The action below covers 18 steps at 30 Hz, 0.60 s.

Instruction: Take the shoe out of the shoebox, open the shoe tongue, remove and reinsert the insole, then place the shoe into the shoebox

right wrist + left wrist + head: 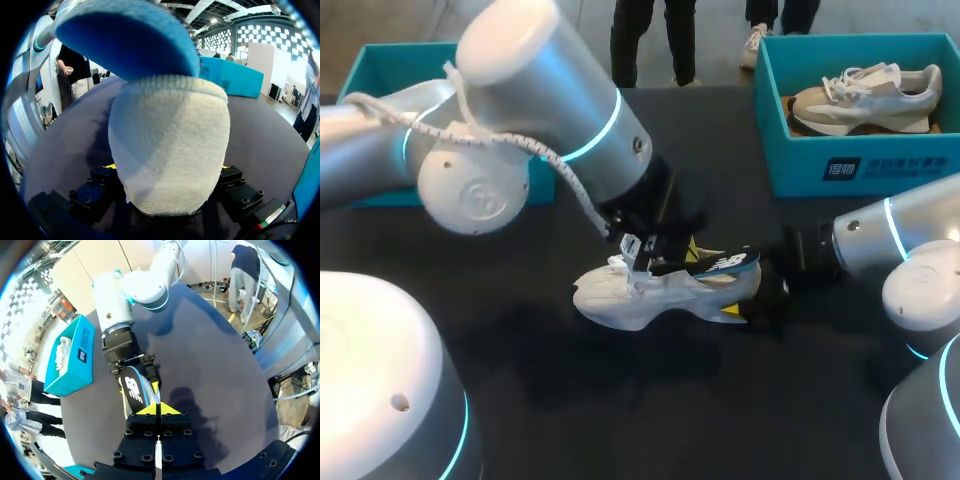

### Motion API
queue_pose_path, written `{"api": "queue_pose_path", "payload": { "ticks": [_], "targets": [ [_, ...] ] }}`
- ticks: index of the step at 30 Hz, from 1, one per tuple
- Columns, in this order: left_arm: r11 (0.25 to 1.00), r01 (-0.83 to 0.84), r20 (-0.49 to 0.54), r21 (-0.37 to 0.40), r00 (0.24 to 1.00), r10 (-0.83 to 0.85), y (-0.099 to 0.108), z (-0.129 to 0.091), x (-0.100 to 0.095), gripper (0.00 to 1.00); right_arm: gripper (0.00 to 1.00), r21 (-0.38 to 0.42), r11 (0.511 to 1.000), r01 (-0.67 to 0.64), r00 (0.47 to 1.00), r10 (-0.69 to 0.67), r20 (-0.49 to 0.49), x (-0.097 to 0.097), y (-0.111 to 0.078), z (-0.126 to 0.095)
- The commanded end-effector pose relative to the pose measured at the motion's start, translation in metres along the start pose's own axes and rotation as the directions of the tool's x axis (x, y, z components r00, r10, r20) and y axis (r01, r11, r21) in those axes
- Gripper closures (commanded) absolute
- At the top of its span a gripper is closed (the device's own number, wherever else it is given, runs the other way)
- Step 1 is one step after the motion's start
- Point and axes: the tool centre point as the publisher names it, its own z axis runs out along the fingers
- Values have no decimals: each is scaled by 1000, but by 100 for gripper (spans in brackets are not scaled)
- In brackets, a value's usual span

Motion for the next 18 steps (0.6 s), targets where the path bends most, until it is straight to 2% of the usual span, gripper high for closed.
{"api": "queue_pose_path", "payload": {
  "ticks": [1, 18],
  "targets": [
    [999, 31, 92, 13, 995, -32, 7, 1, 7, 100, 100, 7, 1000, -1, 1000, 1, 2, 0, 1, 3],
    [999, 31, 92, 13, 995, -32, 7, 1, 7, 100, 100, 7, 1000, -1, 1000, 1, 2, 0, 1, 3]
  ]
}}
